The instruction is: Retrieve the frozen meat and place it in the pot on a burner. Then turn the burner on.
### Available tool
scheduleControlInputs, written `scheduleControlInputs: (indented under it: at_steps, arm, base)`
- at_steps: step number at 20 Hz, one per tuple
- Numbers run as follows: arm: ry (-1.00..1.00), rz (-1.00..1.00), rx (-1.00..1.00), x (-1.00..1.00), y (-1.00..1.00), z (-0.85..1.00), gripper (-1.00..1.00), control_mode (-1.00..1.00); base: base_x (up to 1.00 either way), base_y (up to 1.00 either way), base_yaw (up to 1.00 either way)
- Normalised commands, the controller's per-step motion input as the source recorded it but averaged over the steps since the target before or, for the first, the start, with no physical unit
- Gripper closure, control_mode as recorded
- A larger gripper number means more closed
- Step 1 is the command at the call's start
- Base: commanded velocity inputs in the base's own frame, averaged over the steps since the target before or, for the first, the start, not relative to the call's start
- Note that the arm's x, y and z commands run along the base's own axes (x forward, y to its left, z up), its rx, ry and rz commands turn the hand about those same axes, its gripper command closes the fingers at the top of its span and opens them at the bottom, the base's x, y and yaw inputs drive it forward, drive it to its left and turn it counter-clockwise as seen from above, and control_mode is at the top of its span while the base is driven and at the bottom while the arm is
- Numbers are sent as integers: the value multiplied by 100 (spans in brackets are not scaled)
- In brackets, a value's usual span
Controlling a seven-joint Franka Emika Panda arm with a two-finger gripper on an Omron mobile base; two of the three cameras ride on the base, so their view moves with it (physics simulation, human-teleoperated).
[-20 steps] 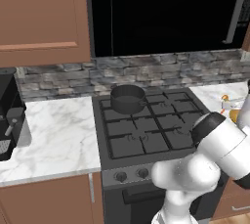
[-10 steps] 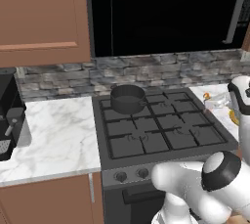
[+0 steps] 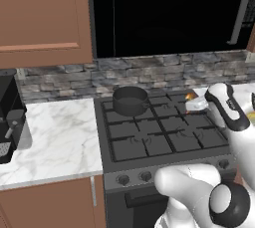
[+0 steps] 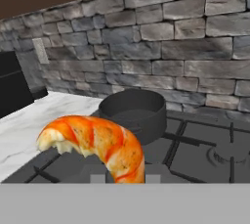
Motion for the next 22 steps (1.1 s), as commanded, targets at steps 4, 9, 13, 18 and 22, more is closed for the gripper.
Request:
scheduleControlInputs:
  at_steps: [4, 9, 13, 18, 22]
  arm:
    - [0, -6, 0, 6, 47, 12, 100, -100]
    - [0, -9, -1, 13, 42, 10, 100, -100]
    - [2, -9, -12, 10, 48, 14, 100, -100]
    - [4, -4, -19, 18, 50, 6, 100, -100]
    - [2, -4, -16, 11, 53, 1, 100, -100]
  base:
    - [0, 0, 0]
    - [0, 0, 0]
    - [0, 0, 0]
    - [0, 0, 0]
    - [0, 0, 0]
